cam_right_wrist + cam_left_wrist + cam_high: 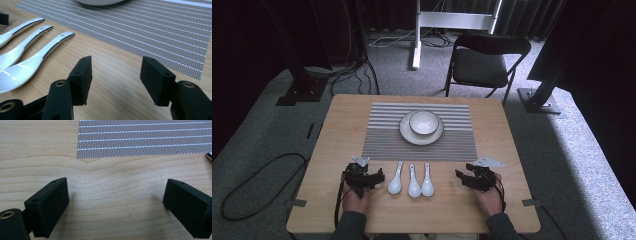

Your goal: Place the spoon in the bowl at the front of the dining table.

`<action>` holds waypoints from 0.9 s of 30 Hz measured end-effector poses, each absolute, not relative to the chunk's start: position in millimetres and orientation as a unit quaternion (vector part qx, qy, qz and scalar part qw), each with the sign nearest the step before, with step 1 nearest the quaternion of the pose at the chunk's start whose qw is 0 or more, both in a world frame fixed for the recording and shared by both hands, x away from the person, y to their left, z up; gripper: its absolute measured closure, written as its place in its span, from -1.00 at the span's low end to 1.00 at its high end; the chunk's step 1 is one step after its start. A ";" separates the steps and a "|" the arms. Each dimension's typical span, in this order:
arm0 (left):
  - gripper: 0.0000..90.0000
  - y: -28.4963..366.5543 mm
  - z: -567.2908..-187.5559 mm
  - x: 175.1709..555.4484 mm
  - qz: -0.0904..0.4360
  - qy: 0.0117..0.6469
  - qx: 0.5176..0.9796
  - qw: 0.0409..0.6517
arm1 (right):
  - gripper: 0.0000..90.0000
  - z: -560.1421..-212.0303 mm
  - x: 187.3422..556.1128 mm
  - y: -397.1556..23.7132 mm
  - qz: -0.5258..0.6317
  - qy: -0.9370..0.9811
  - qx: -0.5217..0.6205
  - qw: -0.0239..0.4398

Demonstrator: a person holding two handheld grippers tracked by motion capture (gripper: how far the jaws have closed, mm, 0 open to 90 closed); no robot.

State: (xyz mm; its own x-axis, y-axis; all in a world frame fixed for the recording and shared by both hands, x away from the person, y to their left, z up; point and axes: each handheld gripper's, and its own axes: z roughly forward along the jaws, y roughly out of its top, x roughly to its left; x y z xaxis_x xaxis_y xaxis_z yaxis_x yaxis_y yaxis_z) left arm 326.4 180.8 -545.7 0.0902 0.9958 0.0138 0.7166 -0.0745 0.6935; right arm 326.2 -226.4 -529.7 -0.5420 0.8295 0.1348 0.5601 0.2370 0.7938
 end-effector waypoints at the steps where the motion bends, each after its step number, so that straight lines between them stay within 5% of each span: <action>1: -0.85 180.8 -545.7 326.4 0.257 0.624 0.686 0.272 | -0.06 -529.2 325.6 -225.7 0.423 0.771 0.450 0.159; 27: -0.85 180.8 -545.7 326.4 0.257 0.624 0.687 0.272 | -0.08 -523.1 321.7 -217.8 0.428 0.774 0.441 0.151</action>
State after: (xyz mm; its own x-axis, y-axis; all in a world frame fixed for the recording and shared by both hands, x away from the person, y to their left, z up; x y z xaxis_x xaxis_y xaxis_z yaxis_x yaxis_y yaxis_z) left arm 326.4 180.8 -545.7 0.0904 0.9958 0.0141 0.7167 -0.0749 0.6934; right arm 321.7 -217.8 -523.1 -0.5650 0.8124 0.1442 0.5537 0.2438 0.7962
